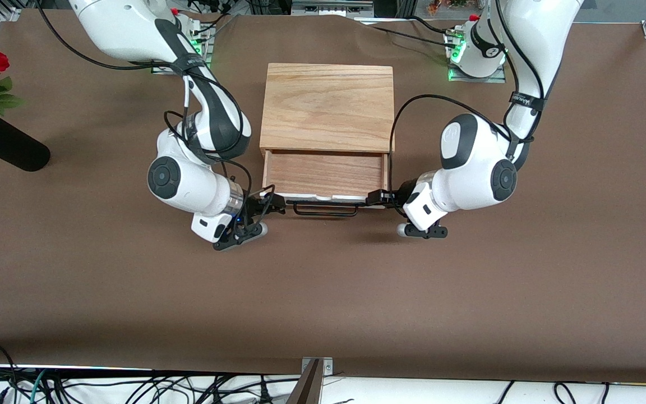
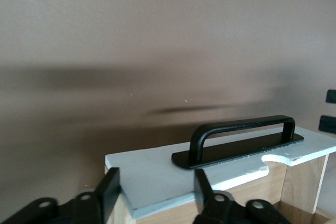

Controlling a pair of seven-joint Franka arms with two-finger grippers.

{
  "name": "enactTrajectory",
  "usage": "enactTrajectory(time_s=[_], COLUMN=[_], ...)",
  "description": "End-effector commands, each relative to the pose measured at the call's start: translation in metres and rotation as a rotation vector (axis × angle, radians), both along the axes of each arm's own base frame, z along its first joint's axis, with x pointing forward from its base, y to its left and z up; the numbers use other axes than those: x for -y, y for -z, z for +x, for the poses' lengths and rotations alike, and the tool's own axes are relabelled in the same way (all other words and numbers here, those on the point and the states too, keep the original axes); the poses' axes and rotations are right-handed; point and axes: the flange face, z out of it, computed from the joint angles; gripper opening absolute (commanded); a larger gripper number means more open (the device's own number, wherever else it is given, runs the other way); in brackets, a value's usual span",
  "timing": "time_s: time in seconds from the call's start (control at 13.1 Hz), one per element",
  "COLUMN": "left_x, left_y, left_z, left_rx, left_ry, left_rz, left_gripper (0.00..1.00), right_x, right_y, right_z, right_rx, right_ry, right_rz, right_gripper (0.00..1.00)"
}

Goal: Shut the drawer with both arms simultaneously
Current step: 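Push the drawer front into the box with both grippers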

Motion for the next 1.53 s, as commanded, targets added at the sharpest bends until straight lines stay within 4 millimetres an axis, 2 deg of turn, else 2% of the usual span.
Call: enactTrajectory(time_s=[0.0, 0.08, 0.23, 0.53, 0.69, 0.92, 1.07, 1.3, 1.45], left_x=[0.017, 0.016, 0.008, 0.017, 0.016, 0.018, 0.024, 0.024, 0.033], left_y=[-0.011, -0.016, -0.018, 0.002, 0.006, 0.0, 0.001, 0.02, 0.027], left_z=[0.004, 0.002, 0.006, 0.002, 0.009, 0.018, 0.013, -0.001, -0.019], left_rx=[0.032, 0.016, 0.011, -0.009, 0.027, 0.052, 0.054, -0.001, -0.101], left_ry=[0.01, 0.023, 0.016, 0.027, 0.007, -0.007, 0.015, 0.035, 0.1], left_rz=[-0.036, -0.038, -0.035, -0.025, -0.022, -0.029, -0.026, -0.003, -0.002], left_gripper=[0.86, 0.92, 0.95, 0.95, 0.95, 0.94, 0.99, 1.0, 1.0], right_x=[-0.013, -0.02, -0.031, -0.047, -0.049, -0.05, -0.056, -0.056, -0.06], right_y=[0.0, 0.0, 0.001, 0.008, 0.007, 0.01, 0.012, 0.014, 0.015], right_z=[0.0, -0.005, -0.013, -0.029, -0.032, -0.034, -0.041, -0.044, -0.049], right_rx=[-0.004, -0.012, -0.019, -0.062, -0.076, -0.083, -0.102, -0.126, -0.139], right_ry=[0.004, -0.008, -0.031, -0.077, -0.089, -0.091, -0.109, -0.118, -0.131], right_rz=[0.02, 0.022, 0.02, 0.006, 0.0, -0.003, -0.009, -0.017, -0.022], right_gripper=[1.0, 1.0, 1.0, 1.0, 1.0, 1.0, 1.0, 1.0, 1.0])
